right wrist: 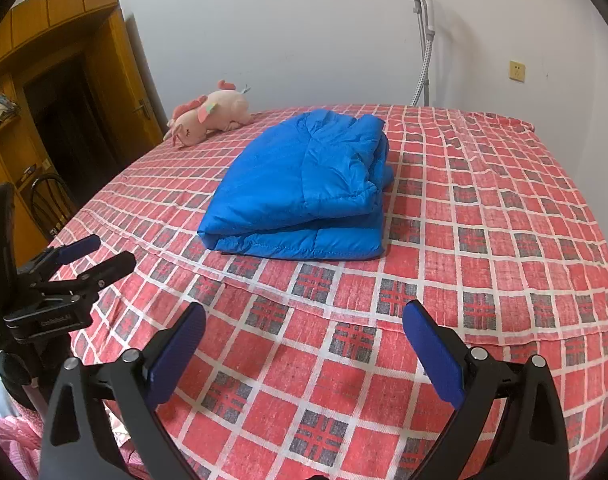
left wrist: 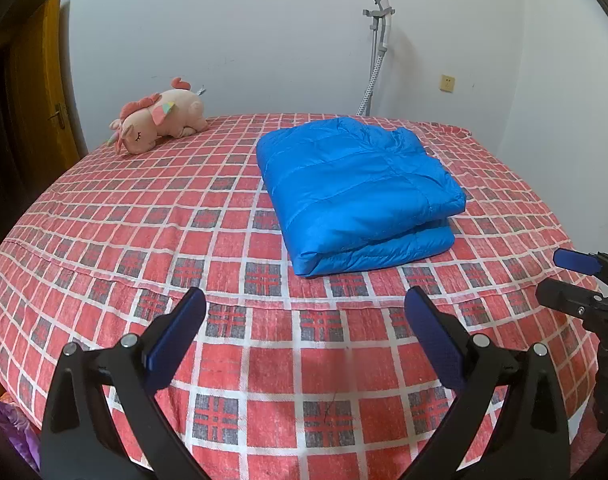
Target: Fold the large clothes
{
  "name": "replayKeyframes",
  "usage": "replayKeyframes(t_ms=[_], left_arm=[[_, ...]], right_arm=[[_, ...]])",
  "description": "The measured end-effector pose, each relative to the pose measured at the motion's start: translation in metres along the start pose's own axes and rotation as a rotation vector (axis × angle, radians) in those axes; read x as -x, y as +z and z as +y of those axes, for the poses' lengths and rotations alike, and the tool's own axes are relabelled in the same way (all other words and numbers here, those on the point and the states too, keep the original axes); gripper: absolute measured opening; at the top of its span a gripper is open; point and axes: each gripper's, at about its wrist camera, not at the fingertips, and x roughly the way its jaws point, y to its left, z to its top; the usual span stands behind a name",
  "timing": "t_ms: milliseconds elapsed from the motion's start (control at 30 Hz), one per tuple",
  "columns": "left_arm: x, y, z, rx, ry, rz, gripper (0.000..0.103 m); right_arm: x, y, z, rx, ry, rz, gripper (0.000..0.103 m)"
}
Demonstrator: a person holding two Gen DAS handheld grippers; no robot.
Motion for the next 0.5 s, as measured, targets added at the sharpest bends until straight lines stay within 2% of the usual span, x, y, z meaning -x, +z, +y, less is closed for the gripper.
replayKeyframes(t_ms=[500], left_arm=[[-0.0015, 0.0002, 0.0000, -0.004, 0.000, 0.002, 0.099]], right_arm=[[-0.0003, 0.0000, 0.0004, 0.004, 0.000, -0.001, 0.099]])
